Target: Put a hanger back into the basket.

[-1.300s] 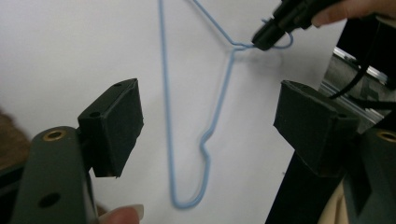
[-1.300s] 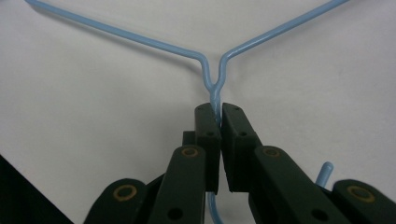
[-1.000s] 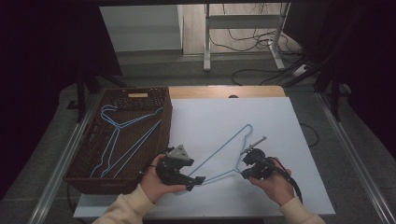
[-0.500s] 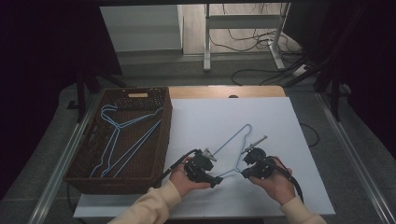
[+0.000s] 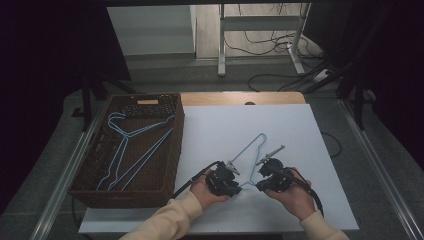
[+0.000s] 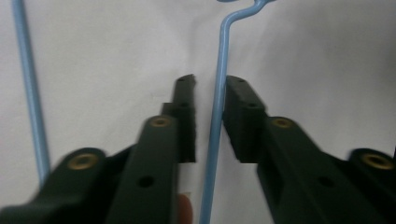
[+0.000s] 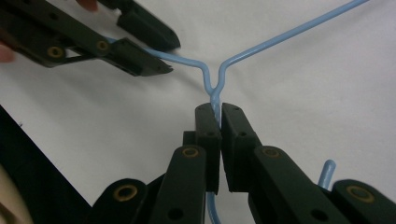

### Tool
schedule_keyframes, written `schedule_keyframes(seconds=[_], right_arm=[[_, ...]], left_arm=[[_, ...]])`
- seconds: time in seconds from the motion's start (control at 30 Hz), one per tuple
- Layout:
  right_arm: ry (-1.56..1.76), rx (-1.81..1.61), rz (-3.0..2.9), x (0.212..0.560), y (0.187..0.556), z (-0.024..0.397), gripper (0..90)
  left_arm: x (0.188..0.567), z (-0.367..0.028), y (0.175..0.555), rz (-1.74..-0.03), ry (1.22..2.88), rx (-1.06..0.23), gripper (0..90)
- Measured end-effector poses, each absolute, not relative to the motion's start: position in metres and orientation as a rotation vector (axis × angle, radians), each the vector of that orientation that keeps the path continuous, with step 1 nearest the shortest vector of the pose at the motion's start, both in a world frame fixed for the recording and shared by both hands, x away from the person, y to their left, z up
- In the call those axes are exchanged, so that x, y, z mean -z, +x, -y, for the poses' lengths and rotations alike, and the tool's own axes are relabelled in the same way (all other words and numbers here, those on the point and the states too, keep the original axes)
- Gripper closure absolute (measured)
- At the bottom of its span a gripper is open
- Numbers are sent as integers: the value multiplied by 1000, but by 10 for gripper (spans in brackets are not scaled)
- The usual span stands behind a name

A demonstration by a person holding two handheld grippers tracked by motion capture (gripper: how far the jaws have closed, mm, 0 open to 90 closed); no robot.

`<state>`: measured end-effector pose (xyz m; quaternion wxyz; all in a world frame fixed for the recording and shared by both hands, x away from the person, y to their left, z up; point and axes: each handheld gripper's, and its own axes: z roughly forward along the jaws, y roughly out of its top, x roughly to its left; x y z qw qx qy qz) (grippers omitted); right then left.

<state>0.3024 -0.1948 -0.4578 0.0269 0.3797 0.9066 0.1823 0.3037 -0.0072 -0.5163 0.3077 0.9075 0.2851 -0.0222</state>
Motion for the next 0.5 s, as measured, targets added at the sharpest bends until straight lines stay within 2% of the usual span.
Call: schedule_keyframes(seconds=[0.03, 0.17, 0.2, 0.23, 0.27, 0.3, 0.33, 0.37, 0.4, 0.5], right_arm=[[1171, -565, -2798, 457, 302, 194, 860], [1136, -588, -2786, 456, 302, 194, 849], [1136, -616, -2773, 455, 302, 195, 812], [1141, -724, -2740, 449, 302, 199, 705], [1141, -724, -2740, 449, 302, 199, 705], [1151, -811, -2659, 438, 302, 207, 601], [1162, -864, -2607, 433, 302, 212, 557], [1162, -864, -2607, 433, 302, 212, 557], [1201, -1001, -2507, 423, 304, 227, 470], [1257, -1106, -2419, 417, 306, 244, 421]], left_arm=[[516, 7, 304, -752, 2401, 61, 822], [512, 7, 302, -743, 2412, 44, 852], [510, 6, 302, -749, 2403, 42, 858], [506, 3, 303, -761, 2392, 28, 861], [506, 3, 303, -761, 2392, 28, 861], [501, -3, 305, -776, 2371, 31, 861], [499, -5, 305, -786, 2356, 29, 861], [499, -5, 305, -786, 2356, 29, 862], [493, -11, 306, -805, 2331, 29, 862], [488, -15, 306, -818, 2306, 24, 863]])
